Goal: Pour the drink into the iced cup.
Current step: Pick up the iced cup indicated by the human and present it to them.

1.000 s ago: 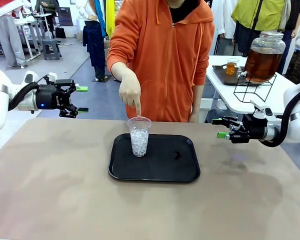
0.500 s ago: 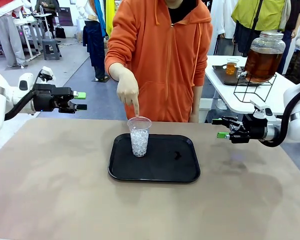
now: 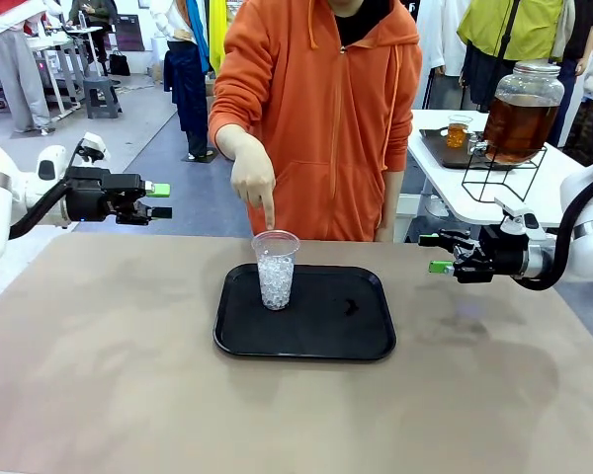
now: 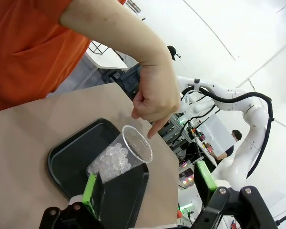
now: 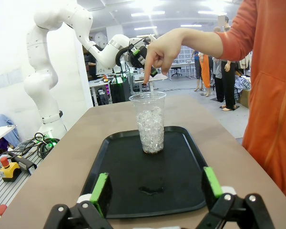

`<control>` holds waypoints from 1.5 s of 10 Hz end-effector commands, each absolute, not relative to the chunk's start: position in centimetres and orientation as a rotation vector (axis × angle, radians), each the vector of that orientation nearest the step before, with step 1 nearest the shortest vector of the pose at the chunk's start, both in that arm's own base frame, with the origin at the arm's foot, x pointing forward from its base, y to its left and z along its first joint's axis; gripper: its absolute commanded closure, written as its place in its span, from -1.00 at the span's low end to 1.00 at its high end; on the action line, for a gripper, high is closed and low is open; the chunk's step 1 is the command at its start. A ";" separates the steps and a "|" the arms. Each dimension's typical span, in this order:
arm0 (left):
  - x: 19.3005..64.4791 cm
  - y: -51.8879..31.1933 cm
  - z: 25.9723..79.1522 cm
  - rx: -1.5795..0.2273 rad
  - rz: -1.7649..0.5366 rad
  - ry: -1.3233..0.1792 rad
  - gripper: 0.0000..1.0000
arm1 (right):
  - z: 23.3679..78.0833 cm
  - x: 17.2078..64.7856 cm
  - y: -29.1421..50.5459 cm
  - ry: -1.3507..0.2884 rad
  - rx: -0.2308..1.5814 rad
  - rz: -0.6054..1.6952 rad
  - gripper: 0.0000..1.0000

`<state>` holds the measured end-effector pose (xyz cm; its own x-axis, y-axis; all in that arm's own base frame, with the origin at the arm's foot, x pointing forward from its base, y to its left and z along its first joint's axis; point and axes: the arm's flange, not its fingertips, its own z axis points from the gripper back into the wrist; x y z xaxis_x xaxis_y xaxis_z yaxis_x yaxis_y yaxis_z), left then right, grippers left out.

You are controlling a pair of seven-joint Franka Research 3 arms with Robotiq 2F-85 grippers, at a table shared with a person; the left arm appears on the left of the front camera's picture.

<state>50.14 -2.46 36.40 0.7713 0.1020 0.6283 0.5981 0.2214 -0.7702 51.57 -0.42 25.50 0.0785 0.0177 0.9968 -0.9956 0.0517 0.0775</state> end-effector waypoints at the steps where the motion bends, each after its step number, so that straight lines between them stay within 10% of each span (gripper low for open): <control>1: 50.1 -2.8 35.9 -1.337 -0.509 -0.711 -1.00 | 25.8 51.7 -0.3 -1.162 1.197 1.119 -1.00; 7: 48.2 -6.1 32.9 -1.141 -0.942 -1.055 -1.00 | 25.8 51.7 -0.3 -1.162 1.197 1.119 -1.00; 15: 48.4 -6.1 32.8 -1.148 -0.977 -1.023 -1.00 | 25.8 51.7 -0.3 -1.162 1.197 1.119 -1.00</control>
